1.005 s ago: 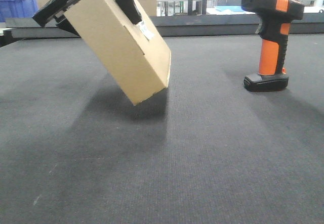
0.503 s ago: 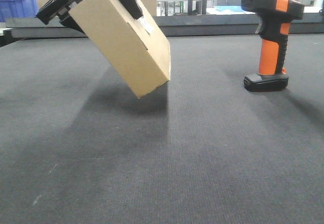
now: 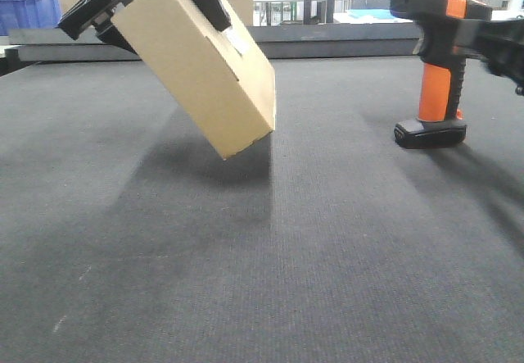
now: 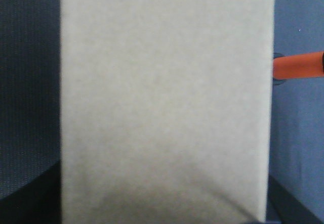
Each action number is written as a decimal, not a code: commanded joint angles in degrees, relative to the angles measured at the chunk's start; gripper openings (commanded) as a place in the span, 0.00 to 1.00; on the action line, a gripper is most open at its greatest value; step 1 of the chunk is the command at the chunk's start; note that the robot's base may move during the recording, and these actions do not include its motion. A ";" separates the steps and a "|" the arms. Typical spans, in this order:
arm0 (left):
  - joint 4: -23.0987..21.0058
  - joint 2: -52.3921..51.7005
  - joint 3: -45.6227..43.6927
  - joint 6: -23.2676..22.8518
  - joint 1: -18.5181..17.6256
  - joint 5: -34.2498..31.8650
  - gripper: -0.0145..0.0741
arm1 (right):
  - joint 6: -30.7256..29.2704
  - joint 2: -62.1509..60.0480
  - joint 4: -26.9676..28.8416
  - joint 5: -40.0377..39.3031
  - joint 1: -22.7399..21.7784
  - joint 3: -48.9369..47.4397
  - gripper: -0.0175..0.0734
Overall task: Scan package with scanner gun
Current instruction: 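Grasp the orange-and-black scanner gun top with the right gripper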
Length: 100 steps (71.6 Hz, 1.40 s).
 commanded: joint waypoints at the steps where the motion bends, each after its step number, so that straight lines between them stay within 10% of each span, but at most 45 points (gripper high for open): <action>1: -0.48 -0.49 -0.17 0.01 -0.32 -0.59 0.04 | 0.89 1.73 -0.39 -1.14 0.42 -1.87 0.61; 13: -0.48 -0.49 -0.17 0.01 -0.32 -0.59 0.04 | 0.86 4.52 1.04 0.69 0.42 -4.63 0.81; 100: -0.07 -0.39 -0.17 0.01 -0.32 -0.59 0.04 | 0.86 10.93 4.04 9.02 0.42 -17.00 0.81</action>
